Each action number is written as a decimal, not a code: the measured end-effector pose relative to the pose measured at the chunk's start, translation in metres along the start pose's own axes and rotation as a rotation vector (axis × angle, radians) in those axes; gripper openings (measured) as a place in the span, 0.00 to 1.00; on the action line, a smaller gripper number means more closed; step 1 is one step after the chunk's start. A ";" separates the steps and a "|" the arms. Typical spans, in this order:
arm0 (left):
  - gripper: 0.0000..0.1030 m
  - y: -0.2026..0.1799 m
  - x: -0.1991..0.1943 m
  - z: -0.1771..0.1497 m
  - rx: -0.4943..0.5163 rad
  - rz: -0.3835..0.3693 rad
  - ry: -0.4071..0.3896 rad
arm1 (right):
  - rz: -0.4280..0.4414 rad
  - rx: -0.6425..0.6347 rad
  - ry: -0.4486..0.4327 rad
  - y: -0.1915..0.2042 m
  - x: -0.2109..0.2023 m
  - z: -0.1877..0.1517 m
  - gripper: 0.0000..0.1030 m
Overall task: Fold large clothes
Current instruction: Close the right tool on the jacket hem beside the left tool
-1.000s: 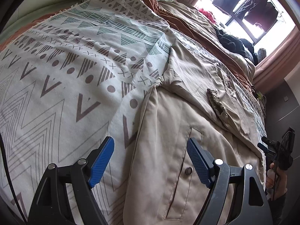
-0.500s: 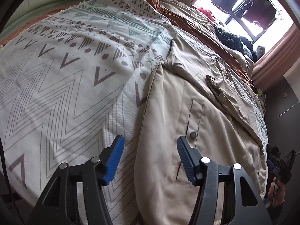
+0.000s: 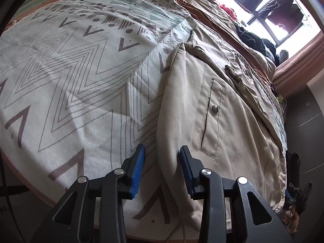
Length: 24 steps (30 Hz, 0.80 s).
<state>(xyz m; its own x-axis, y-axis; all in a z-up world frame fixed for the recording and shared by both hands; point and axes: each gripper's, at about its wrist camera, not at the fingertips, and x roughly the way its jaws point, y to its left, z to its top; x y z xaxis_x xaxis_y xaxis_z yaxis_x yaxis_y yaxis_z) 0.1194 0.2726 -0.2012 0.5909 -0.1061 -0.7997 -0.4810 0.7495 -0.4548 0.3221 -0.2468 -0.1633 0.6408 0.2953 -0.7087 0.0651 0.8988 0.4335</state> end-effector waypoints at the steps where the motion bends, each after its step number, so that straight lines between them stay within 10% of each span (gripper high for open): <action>1: 0.36 -0.001 -0.001 -0.003 0.003 0.004 -0.001 | 0.001 0.007 0.001 -0.005 -0.003 -0.003 0.66; 24: 0.33 0.002 0.017 -0.007 -0.136 -0.231 0.102 | 0.438 0.219 0.177 -0.071 0.005 -0.039 0.55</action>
<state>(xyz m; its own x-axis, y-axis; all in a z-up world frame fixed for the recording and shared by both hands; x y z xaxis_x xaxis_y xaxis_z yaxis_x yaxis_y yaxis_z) 0.1240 0.2680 -0.2188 0.6301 -0.3346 -0.7007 -0.4275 0.6039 -0.6728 0.2913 -0.2965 -0.2193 0.5056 0.6961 -0.5097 -0.0096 0.5952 0.8035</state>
